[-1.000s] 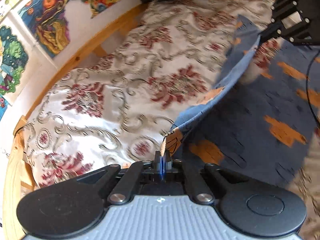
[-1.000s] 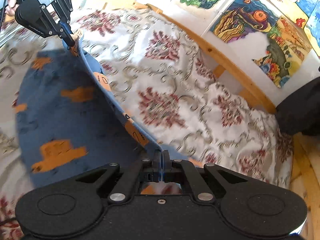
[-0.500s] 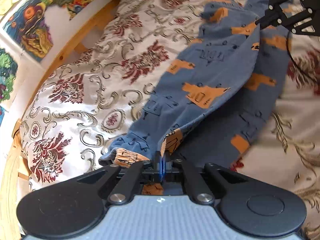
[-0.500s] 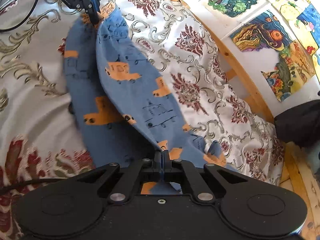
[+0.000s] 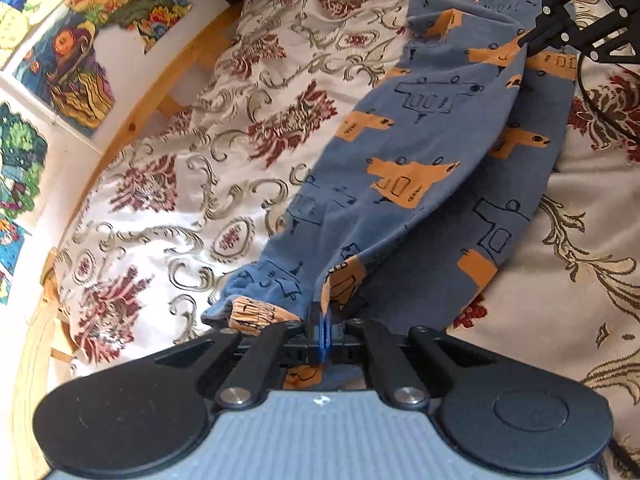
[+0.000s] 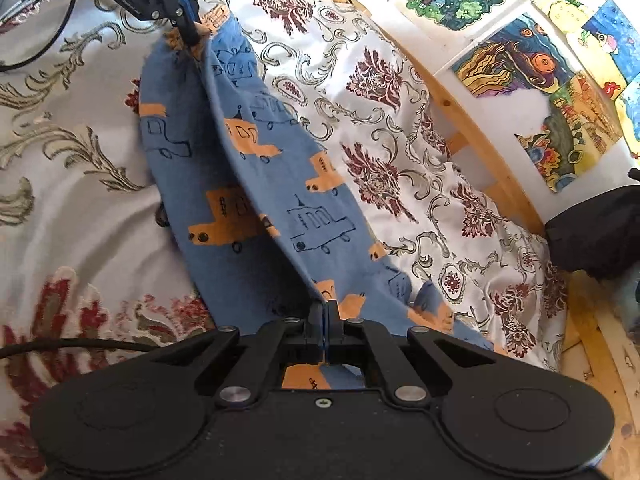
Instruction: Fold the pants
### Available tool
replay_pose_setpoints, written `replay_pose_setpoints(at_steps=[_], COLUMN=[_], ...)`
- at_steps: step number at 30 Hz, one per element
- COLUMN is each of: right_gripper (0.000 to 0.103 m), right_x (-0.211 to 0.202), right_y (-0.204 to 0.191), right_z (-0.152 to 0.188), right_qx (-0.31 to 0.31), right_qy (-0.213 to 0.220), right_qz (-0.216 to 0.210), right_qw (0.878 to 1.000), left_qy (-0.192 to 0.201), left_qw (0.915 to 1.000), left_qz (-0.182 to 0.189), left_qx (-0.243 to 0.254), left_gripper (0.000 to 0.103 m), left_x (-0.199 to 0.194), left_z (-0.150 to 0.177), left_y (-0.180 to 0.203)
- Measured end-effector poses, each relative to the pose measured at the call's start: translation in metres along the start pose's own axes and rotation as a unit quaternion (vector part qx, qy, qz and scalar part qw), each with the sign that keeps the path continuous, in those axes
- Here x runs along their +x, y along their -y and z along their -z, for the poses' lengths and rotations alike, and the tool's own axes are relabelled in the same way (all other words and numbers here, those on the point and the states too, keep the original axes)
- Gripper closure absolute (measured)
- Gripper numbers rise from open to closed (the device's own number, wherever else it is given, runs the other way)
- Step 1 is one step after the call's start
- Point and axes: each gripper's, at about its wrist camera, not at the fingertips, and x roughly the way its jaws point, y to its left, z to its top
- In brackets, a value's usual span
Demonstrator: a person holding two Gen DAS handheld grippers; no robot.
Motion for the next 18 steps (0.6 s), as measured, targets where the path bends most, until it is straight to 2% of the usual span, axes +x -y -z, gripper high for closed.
replay_pose_setpoints(at_steps=[8,13,18], right_gripper=[0.103,0.103,0.103], right_x=[-0.014,-0.009,-0.002], right_y=[-0.020,-0.028,-0.033], right_z=[-0.002,0.001,0.004], right_qx=[-0.011,-0.013,-0.018], right_qy=[-0.006,-0.016,-0.026], right_qz=[-0.004,-0.010,-0.019], right_qw=[1.000,1.000,0.999], left_qy=[0.009,-0.002,-0.010], left_qw=[0.9997,0.9999,0.9997], left_qz=[-0.010,-0.001,0.006], left_qx=[0.021,0.011,0.022], left_gripper=[0.102,0.102,0.102], left_x=[-0.011,-0.009,-0.005], left_z=[0.012,0.017,0.019], left_y=[0.003,0.007,0.013])
